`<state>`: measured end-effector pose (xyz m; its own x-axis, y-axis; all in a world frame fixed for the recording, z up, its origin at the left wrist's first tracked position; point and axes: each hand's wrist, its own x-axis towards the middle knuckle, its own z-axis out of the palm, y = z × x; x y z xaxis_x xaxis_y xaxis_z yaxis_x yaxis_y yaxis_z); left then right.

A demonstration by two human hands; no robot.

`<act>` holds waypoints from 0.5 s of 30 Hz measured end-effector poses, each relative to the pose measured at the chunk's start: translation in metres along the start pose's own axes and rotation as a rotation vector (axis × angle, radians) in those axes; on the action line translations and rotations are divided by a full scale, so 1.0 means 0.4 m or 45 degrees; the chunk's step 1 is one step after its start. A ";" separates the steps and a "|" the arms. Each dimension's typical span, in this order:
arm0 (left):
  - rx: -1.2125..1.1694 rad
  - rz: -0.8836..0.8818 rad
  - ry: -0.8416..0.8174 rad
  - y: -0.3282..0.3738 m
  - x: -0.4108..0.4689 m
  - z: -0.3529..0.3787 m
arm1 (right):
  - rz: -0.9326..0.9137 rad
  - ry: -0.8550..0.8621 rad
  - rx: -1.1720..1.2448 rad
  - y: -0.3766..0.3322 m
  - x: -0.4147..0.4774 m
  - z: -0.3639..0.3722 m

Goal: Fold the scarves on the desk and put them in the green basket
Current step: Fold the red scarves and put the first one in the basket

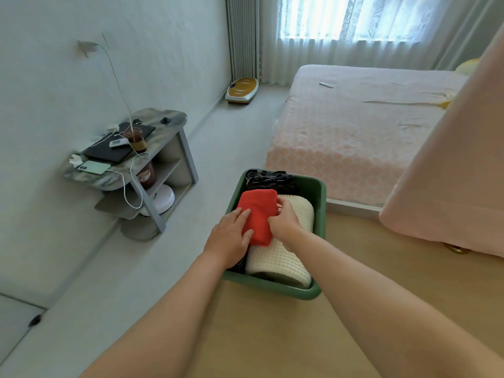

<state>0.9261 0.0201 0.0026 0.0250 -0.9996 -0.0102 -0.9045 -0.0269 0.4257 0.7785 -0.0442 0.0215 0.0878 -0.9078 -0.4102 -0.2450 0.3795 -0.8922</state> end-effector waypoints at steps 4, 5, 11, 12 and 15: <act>-0.024 0.026 -0.029 -0.028 0.021 0.027 | 0.039 0.141 0.136 0.009 0.041 0.030; -0.043 0.043 0.013 -0.026 0.031 0.024 | 0.062 0.151 0.179 0.002 0.055 0.034; 0.041 0.075 -0.135 -0.030 0.111 0.021 | -0.565 0.291 -0.852 -0.007 0.093 0.024; 0.059 0.081 -0.196 -0.032 0.118 0.028 | -0.738 0.289 -1.101 -0.002 0.096 0.019; 0.018 0.097 -0.319 -0.042 0.124 0.044 | -0.884 0.010 -1.461 0.015 0.114 -0.008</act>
<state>0.9350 -0.0291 -0.0211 -0.1481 -0.9679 -0.2032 -0.9057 0.0502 0.4210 0.7782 -0.0839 -0.0018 0.5186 -0.8526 0.0644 -0.8186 -0.5168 -0.2505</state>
